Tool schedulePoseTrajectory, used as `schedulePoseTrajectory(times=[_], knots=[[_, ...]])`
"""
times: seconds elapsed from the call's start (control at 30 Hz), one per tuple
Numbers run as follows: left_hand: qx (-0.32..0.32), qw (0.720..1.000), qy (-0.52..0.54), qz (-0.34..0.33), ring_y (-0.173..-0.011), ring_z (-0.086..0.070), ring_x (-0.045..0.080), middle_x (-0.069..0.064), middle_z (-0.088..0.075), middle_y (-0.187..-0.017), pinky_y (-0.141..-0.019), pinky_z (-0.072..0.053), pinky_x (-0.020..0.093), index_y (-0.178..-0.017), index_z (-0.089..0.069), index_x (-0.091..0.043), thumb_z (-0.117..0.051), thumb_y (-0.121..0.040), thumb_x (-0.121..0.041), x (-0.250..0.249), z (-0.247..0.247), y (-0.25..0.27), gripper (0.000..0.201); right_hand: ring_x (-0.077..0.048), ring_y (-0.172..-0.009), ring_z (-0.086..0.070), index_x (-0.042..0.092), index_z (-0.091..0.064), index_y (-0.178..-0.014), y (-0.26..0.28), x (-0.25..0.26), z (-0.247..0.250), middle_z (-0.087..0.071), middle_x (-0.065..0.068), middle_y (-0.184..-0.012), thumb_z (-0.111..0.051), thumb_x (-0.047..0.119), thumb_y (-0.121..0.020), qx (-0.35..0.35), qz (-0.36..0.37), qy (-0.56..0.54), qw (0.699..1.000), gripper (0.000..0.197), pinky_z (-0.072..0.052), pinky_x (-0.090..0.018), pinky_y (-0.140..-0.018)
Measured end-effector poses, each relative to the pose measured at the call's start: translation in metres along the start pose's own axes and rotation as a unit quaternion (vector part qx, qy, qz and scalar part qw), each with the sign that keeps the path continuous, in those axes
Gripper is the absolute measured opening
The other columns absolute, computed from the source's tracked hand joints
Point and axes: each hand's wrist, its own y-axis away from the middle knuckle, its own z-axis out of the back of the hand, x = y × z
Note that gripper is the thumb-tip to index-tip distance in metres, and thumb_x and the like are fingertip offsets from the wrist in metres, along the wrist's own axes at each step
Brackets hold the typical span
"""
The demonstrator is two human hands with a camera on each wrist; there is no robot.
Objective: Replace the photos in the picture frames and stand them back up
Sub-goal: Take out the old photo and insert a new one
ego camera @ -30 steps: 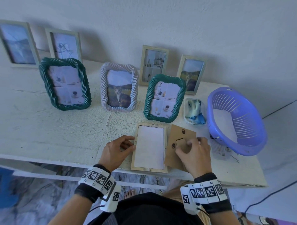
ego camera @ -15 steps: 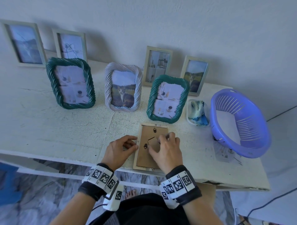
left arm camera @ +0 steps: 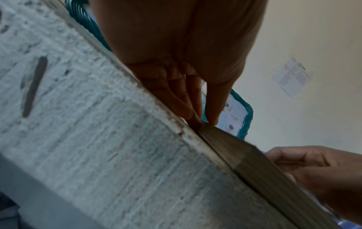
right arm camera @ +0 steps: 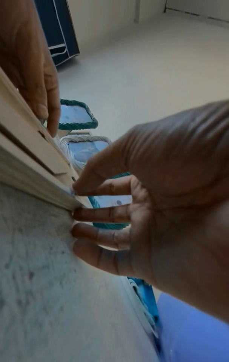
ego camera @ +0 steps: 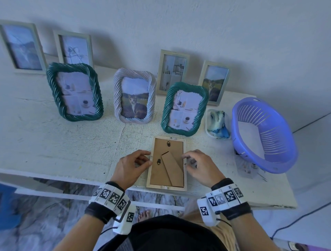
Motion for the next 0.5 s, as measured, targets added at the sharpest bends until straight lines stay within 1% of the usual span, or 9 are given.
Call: schedulePoseTrajectory(times=[0.03, 0.07, 0.13, 0.17, 0.27, 0.33, 0.43, 0.5], knots=[[0.000, 1.000, 0.000, 0.000, -0.084, -0.065, 0.002, -0.014, -0.070, -0.084, -0.072, -0.050, 0.010, -0.105, -0.070, -0.027, -0.075, -0.084, -0.025, 0.000, 0.000, 0.000, 0.022, -0.010, -0.092, -0.058, 0.022, -0.066, -0.111, 0.000, -0.003, 0.003, -0.058, 0.002, -0.105, -0.064, 0.015, -0.086, 0.015, 0.008, -0.004, 1.000, 0.026, -0.049, -0.028, -0.086], [0.001, 1.000, 0.000, 0.002, -0.083, -0.065, 0.002, -0.015, -0.070, -0.084, -0.072, -0.050, 0.010, -0.105, -0.070, -0.027, -0.075, -0.083, -0.025, 0.000, 0.001, -0.001, 0.022, -0.007, -0.091, -0.057, 0.023, -0.067, -0.109, 0.000, -0.005, 0.005, -0.059, 0.003, -0.106, -0.065, 0.016, -0.086, 0.025, 0.017, -0.007, 1.000, 0.024, -0.048, -0.023, -0.084], [0.001, 1.000, 0.001, 0.005, -0.083, -0.065, 0.002, -0.014, -0.071, -0.083, -0.072, -0.049, 0.009, -0.104, -0.070, -0.028, -0.075, -0.083, -0.025, 0.000, 0.001, -0.001, 0.022, -0.002, -0.091, -0.055, 0.024, -0.068, -0.107, 0.000, -0.009, 0.009, -0.059, 0.006, -0.108, -0.066, 0.016, -0.086, 0.041, 0.036, -0.010, 0.998, 0.022, -0.041, -0.009, -0.080], [0.001, 1.000, 0.001, 0.006, -0.083, -0.065, 0.002, -0.014, -0.071, -0.083, -0.071, -0.049, 0.009, -0.104, -0.070, -0.028, -0.075, -0.083, -0.025, 0.000, 0.000, 0.000, 0.022, -0.001, -0.090, -0.055, 0.024, -0.068, -0.106, 0.000, -0.010, 0.011, -0.059, 0.007, -0.108, -0.067, 0.017, -0.085, 0.049, 0.045, -0.011, 0.998, 0.022, -0.040, -0.007, -0.078], [0.001, 1.000, 0.005, 0.007, -0.083, -0.065, 0.003, -0.014, -0.071, -0.084, -0.072, -0.049, 0.009, -0.105, -0.070, -0.027, -0.075, -0.084, -0.024, 0.000, -0.001, -0.001, 0.022, 0.002, -0.090, -0.054, 0.025, -0.070, -0.105, -0.001, -0.016, 0.017, -0.060, 0.010, -0.109, -0.069, 0.020, -0.084, 0.070, 0.062, -0.012, 0.995, 0.021, -0.037, -0.005, -0.076], [0.002, 1.000, 0.006, 0.008, -0.083, -0.065, 0.003, -0.013, -0.071, -0.084, -0.072, -0.049, 0.009, -0.104, -0.070, -0.027, -0.075, -0.084, -0.024, 0.000, -0.001, -0.001, 0.022, 0.004, -0.091, -0.053, 0.026, -0.071, -0.104, -0.002, -0.019, 0.018, -0.059, 0.011, -0.110, -0.070, 0.023, -0.084, 0.071, 0.065, -0.008, 0.995, 0.020, -0.036, -0.004, -0.074], [0.002, 1.000, 0.006, 0.009, -0.083, -0.065, 0.004, -0.016, -0.070, -0.082, -0.073, -0.050, 0.012, -0.104, -0.070, -0.028, -0.075, -0.083, -0.024, 0.001, 0.000, -0.002, 0.022, 0.001, -0.088, -0.054, 0.028, -0.071, -0.100, -0.003, -0.021, 0.014, -0.059, 0.012, -0.107, -0.073, 0.028, -0.082, 0.058, 0.069, -0.010, 0.996, 0.018, -0.038, -0.009, -0.073], [0.005, 1.000, 0.007, 0.007, -0.083, -0.065, 0.004, -0.020, -0.069, -0.085, -0.074, -0.051, 0.013, -0.104, -0.071, -0.027, -0.075, -0.083, -0.024, 0.002, -0.001, -0.001, 0.022, 0.001, -0.088, -0.054, 0.028, -0.071, -0.100, -0.004, -0.023, 0.013, -0.058, 0.013, -0.106, -0.073, 0.031, -0.082, 0.053, 0.072, -0.012, 0.996, 0.019, -0.039, -0.010, -0.073]])
